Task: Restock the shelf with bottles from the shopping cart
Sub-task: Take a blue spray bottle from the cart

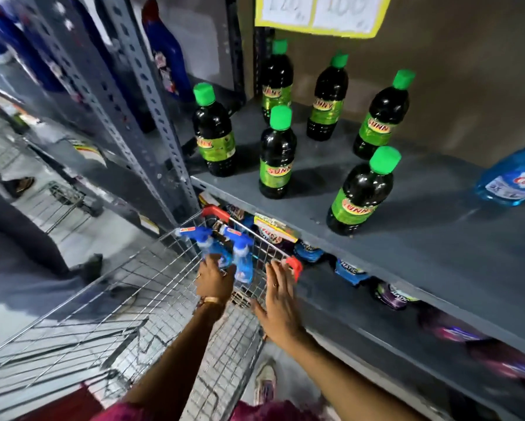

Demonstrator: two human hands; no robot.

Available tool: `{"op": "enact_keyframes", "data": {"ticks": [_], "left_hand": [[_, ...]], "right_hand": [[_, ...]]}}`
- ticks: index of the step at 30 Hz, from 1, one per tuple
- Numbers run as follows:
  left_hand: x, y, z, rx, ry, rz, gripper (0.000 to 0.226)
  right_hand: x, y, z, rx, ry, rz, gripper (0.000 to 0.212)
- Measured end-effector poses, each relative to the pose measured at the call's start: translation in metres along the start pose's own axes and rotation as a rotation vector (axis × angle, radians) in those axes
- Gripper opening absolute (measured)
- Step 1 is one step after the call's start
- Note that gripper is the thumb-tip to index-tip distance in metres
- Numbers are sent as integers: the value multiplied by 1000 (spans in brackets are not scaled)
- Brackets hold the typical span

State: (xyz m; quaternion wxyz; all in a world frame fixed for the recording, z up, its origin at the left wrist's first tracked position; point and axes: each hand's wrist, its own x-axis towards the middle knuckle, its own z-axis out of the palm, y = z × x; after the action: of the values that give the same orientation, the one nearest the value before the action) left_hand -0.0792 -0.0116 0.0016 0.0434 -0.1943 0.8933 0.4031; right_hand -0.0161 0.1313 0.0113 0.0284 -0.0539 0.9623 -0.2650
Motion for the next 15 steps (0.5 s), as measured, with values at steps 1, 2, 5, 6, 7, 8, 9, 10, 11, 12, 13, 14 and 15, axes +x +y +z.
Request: {"op": "enact_keyframes", "data": {"ticks": [1, 2, 5, 6, 7, 8, 9, 10, 11, 12, 13, 14, 15], "left_hand": [[6, -2, 4, 18, -51, -21, 55], [14, -10, 6, 6, -87, -32, 59], [34, -2, 17, -77, -163, -10, 64], [41, 2, 20, -91, -184, -11, 64], [48, 5, 25, -112, -205, -10, 63], [55, 7, 30, -154, -226, -12, 61], [60, 7, 35, -203, -247, -14, 58], [63, 4, 40, -250, -268, -9, 56], [66, 2, 46, -297, -279, 0, 55], [66, -1, 52, -330, -284, -7, 57], [65, -2, 55, -341, -269, -16, 59], [64, -4, 58, -355, -227, -17, 57], [62, -8, 62, -360, -173, -3, 50]], "right_hand": [[4, 2, 4, -100, -73, 27, 80], [7, 0, 12, -177, -159, 42, 80], [4, 4, 12, -192, -222, 97, 74], [4, 3, 12, -187, -210, 100, 72], [4, 3, 13, -201, -195, 94, 71], [4, 2, 14, -229, -192, 84, 71], [6, 2, 15, -253, -200, 88, 72], [7, 2, 18, -255, -203, 106, 74], [10, 4, 19, -248, -186, 113, 77], [10, 5, 22, -238, -176, 117, 80], [11, 7, 23, -241, -172, 120, 82], [11, 10, 27, -256, -168, 113, 83], [10, 12, 30, -280, -163, 100, 82]]}}
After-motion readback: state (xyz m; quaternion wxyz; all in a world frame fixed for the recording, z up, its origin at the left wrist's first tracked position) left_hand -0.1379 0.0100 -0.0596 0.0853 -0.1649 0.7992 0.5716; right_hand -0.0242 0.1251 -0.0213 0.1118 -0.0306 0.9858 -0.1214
